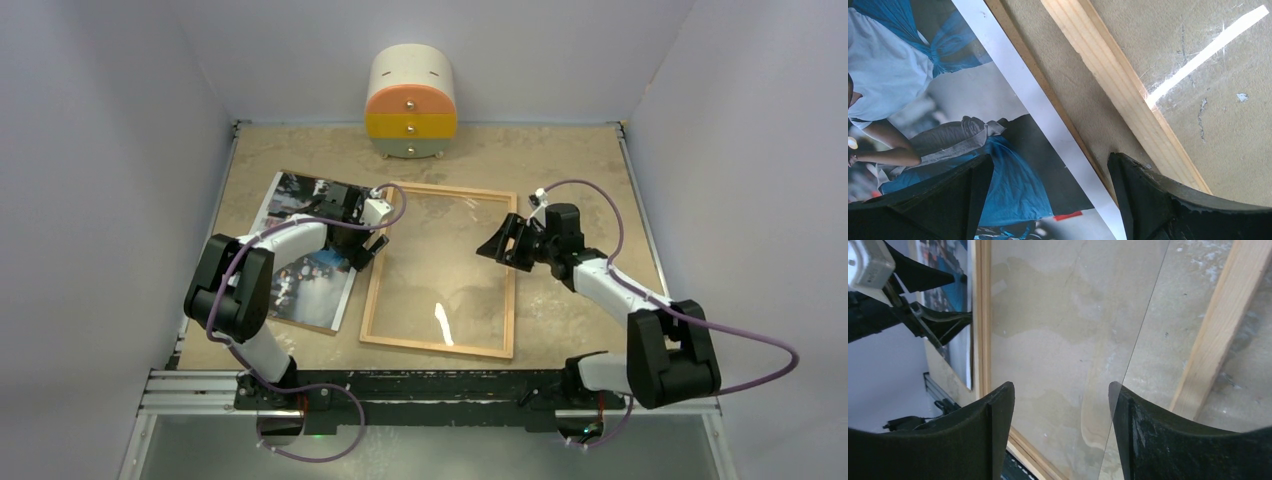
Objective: Put the photo into the frame
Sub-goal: Place the photo frame item in the photo frame.
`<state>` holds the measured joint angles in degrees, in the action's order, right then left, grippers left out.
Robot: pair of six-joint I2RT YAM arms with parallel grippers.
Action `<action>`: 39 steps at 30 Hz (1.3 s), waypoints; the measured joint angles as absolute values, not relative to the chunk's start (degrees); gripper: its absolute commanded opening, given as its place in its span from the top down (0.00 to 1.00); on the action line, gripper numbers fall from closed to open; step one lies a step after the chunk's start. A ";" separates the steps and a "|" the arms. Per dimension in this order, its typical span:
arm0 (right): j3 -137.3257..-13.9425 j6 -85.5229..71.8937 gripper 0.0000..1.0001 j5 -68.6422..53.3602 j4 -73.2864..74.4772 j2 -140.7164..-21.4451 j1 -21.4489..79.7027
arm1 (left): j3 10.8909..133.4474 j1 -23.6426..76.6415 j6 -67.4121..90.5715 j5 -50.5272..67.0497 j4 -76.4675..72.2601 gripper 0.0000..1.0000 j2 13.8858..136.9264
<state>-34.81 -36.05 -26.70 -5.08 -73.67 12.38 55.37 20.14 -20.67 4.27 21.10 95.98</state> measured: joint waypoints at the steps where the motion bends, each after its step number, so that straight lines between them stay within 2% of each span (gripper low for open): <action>1: -34.81 -36.36 0.40 -27.49 -6.09 -74.35 12.21 | 55.37 20.14 -20.67 4.27 21.10 0.09 95.98; 3: -34.81 -36.95 0.44 -29.36 -7.68 -75.55 11.90 | 55.37 20.14 -20.69 4.27 21.10 0.09 95.98; 8: -34.79 -37.69 0.41 -32.84 -10.87 -76.51 11.81 | 55.37 20.14 -20.71 4.29 21.10 0.09 95.98; 11: -34.48 -37.63 0.43 -33.95 -12.93 -76.42 11.81 | 55.37 20.12 -20.73 4.34 21.10 0.09 95.98; 13: -34.13 -37.58 0.50 -34.28 -13.61 -76.34 11.81 | 55.37 20.12 -20.73 4.43 21.10 0.09 95.98; 18: -34.04 -37.95 0.83 -35.68 -14.06 -76.34 11.81 | 55.37 20.05 -20.73 4.56 21.10 0.09 96.01; 19: -34.04 -38.19 0.86 -35.97 -14.26 -76.34 11.81 | 55.37 20.01 -20.73 4.60 21.10 0.09 96.01; 30: -31.44 -40.34 0.79 -37.17 -17.65 -68.12 11.81 | 55.20 19.99 -20.82 4.82 20.95 0.09 96.01; 39: -30.68 -44.07 0.79 -38.81 -21.80 -69.67 11.81 | 55.20 19.94 -20.93 5.10 20.95 0.09 96.01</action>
